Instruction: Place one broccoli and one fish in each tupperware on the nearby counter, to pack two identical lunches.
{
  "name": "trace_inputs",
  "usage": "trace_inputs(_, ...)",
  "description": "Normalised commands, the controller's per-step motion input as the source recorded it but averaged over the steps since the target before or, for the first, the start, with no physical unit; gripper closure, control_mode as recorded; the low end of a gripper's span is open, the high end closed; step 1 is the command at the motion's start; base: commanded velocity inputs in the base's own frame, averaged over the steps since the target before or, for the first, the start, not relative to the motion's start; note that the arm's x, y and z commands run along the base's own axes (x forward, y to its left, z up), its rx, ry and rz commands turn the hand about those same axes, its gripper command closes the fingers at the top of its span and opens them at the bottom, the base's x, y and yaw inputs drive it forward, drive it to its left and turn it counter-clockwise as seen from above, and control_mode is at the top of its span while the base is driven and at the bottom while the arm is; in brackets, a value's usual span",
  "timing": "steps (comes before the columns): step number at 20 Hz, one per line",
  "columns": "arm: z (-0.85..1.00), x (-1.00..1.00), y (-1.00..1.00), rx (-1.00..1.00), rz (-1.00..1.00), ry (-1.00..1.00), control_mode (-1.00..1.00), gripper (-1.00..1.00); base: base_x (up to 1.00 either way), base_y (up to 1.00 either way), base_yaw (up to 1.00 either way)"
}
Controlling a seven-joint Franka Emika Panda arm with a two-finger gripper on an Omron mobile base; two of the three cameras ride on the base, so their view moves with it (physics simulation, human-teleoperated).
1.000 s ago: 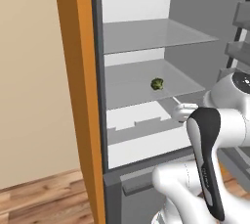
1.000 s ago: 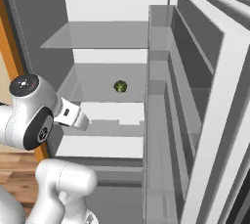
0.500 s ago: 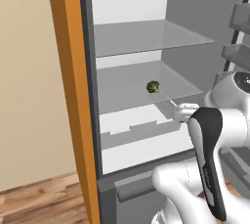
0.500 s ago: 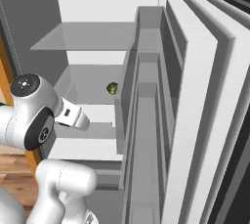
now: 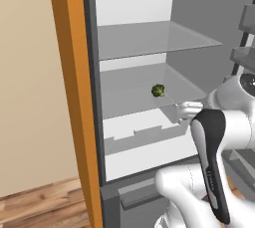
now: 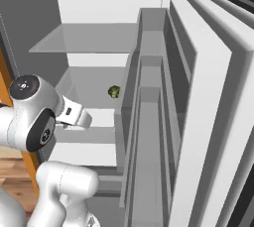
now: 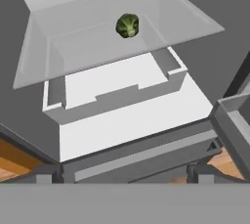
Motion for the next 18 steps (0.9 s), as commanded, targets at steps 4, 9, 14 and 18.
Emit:
trace_inputs(4,0.00,0.50,-0.03,-0.03,0.00,-0.06,-1.00,-1.00,0.00,0.00,0.00)
trace_inputs(9,0.00,0.60,-0.19,0.00,0.00,0.04,-1.00,-1.00,0.00,0.00,0.00)
trace_inputs(14,0.00,0.49,-0.20,0.00,0.00,0.05,-1.00,-1.00,0.00,0.00,0.00)
trace_inputs(18,-0.06,0.45,-0.01,-0.01,0.00,0.00,-1.00,-1.00,0.00,0.00,0.00)
